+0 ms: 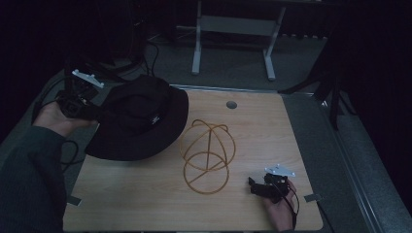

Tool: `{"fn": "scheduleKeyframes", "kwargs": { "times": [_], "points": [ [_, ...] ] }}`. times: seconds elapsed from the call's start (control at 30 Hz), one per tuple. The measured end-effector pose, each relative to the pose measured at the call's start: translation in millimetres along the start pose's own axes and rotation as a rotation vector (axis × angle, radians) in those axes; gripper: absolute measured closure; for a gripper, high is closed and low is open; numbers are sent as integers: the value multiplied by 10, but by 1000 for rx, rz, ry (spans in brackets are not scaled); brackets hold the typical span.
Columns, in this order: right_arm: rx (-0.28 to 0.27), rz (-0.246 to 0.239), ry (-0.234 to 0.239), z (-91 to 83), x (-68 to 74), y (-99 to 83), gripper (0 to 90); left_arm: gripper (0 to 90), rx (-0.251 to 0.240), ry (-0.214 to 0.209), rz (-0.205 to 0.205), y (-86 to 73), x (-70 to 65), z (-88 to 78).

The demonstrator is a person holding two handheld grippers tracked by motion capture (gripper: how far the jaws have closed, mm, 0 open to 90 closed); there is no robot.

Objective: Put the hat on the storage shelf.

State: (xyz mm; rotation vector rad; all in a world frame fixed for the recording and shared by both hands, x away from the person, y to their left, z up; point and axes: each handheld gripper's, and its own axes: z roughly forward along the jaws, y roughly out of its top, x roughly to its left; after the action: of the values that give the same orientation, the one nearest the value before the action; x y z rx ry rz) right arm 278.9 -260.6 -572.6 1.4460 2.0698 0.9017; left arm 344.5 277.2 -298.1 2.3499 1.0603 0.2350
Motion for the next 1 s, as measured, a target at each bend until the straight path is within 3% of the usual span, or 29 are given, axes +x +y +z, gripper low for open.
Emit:
{"fn": "scheduleKeyframes", "kwargs": {
  "times": [0.33, 1.0],
  "points": [
    [0, 0, 1, 0, 1, 0, 125, 881, 0, -13, 20, 58, -22, -76],
    [1, 0, 2, -1, 1, 0, 125, 882, -45, -31, 29, 129, -47, -232]
  ]
}}
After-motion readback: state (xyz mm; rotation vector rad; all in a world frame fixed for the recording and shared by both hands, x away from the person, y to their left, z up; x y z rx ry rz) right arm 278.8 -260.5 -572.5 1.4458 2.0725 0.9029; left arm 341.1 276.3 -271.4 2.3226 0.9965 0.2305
